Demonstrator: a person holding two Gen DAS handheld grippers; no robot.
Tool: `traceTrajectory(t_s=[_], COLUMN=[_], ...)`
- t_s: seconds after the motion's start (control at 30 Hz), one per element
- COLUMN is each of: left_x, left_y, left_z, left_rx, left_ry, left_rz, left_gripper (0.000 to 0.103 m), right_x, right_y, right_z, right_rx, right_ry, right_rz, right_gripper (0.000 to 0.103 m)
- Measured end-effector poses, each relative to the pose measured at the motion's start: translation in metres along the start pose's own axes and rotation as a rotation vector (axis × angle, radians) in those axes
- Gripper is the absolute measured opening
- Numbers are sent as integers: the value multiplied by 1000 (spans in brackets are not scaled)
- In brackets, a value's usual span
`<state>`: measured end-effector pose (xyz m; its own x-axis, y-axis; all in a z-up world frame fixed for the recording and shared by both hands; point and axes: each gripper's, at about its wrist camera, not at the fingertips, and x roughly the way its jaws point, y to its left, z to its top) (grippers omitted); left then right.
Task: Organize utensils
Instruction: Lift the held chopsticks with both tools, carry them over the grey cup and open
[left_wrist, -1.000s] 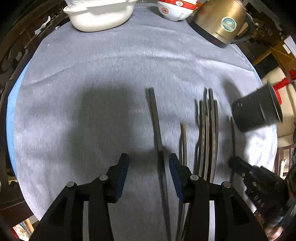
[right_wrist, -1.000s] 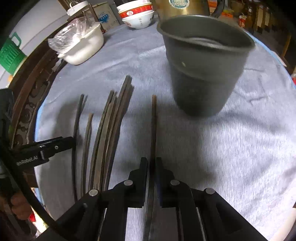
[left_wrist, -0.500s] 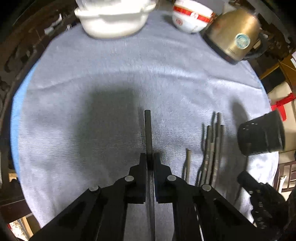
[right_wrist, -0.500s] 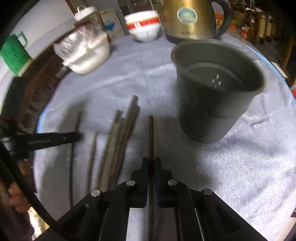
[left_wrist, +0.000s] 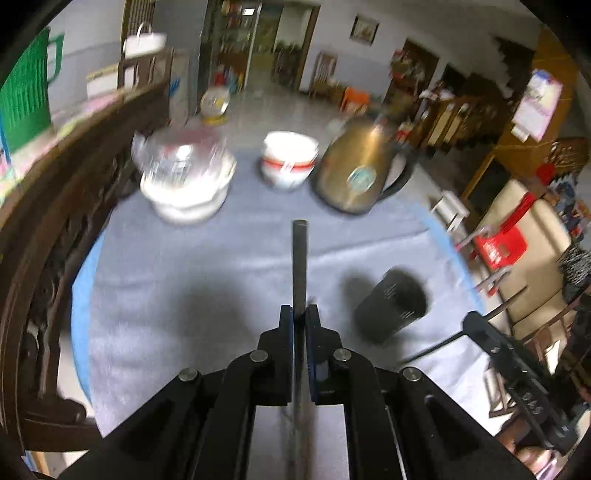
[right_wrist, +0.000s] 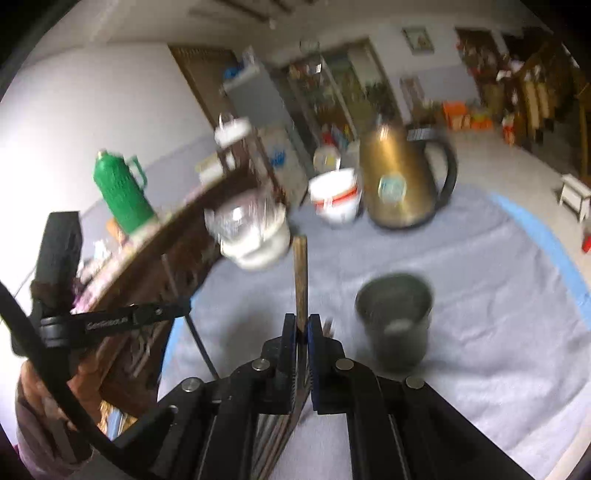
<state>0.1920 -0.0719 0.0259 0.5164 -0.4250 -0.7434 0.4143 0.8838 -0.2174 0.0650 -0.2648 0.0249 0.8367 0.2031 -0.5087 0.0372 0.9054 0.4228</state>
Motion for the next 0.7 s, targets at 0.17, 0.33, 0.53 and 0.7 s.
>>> traceTrajectory(t_s=[0.17, 0.33, 0.53, 0.7], left_x=[-35, -47, -41, -9], left_y=[-34, -61, -89, -106], left_z=[33, 63, 80, 75], left_rx=[19, 13, 12, 23], left_ry=[-128, -208, -243, -199], left_rz=[-18, -45, -75, -69], left_gripper=[6, 6, 6, 6], right_x=[-39, -60, -64, -45], right_y=[2, 0, -10, -19], right_z=[29, 57, 90, 95], right_rx=[-8, -22, -41, -52], right_ry=[-153, -250, -319, -280], right_rz=[-36, -92, -180, -230], right_gripper=[6, 6, 6, 6])
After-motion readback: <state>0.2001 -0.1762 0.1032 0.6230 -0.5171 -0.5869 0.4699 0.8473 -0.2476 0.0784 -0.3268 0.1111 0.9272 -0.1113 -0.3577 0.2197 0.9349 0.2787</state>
